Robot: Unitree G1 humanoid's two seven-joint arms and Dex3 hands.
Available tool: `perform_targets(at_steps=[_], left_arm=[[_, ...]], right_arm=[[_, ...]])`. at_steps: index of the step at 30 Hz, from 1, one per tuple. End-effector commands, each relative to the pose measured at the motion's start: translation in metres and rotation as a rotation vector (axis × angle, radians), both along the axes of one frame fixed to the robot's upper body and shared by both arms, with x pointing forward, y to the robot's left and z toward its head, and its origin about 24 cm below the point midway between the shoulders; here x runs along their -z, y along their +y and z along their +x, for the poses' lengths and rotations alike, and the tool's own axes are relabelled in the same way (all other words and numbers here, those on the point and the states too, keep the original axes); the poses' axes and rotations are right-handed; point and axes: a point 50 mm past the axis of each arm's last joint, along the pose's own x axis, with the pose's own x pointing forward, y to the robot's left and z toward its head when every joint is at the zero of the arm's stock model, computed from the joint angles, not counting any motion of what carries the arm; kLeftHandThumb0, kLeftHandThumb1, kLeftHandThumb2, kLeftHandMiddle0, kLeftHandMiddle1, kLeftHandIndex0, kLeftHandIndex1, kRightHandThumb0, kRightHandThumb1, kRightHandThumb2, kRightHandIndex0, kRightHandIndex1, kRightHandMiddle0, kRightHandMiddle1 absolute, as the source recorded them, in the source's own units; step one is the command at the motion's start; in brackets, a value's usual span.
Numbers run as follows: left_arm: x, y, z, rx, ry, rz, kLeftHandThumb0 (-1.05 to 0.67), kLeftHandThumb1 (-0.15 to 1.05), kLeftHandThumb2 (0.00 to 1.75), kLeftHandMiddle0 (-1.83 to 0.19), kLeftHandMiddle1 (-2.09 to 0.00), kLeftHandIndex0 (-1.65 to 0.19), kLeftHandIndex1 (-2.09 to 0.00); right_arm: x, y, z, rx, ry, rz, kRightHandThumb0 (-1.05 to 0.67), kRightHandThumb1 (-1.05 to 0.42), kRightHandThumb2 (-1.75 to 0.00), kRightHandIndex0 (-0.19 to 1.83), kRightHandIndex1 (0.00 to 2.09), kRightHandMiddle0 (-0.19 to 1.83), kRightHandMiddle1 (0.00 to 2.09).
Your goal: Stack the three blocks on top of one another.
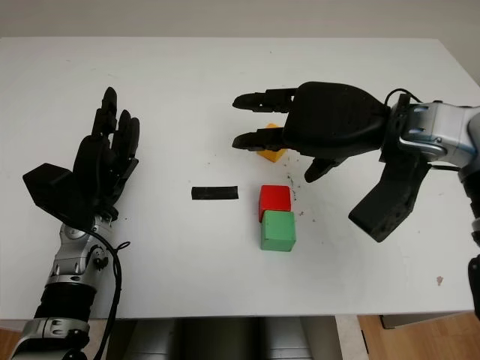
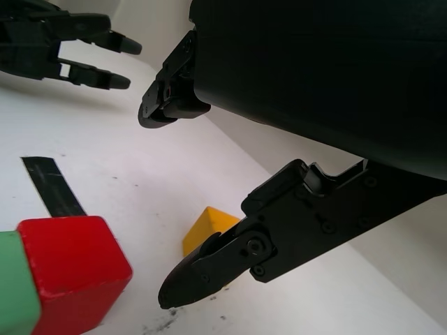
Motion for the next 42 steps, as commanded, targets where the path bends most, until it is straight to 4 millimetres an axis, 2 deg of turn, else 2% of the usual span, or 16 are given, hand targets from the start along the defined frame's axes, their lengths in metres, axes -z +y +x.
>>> perform_targets(at_steps=[1,25,42], left_arm=[[-0.001,-0.002,0.001,0.003,-0.006,-0.001,-0.6,1.05,0.43,0.06,-0.06,0.07,-0.06],[0.001,-0.006,0.001,0.018,0.011,0.024,-0.62,1.05,0.44,0.07,-0.05,0.08,-0.05],[0.0,-0.009,-0.001,0.016,0.014,0.024,-0.6,1.05,0.46,0.08,-0.05,0.08,-0.05]], right_arm=[[-0.003,-0.002,-0.002,-0.012,-0.002,0.002,-0.66,-0.74,-0.05,0.11,0.04,0.38,0.09],[0.036,-0.013,-0.01,-0.038,0.142,-0.034,-0.63,-0.83,-0.06,0.08,0.04,0.42,0.11],[0.048,-0.008,-0.007,-0.048,0.162,-0.038,-0.59,-0.85,-0.06,0.06,0.04,0.45,0.14]])
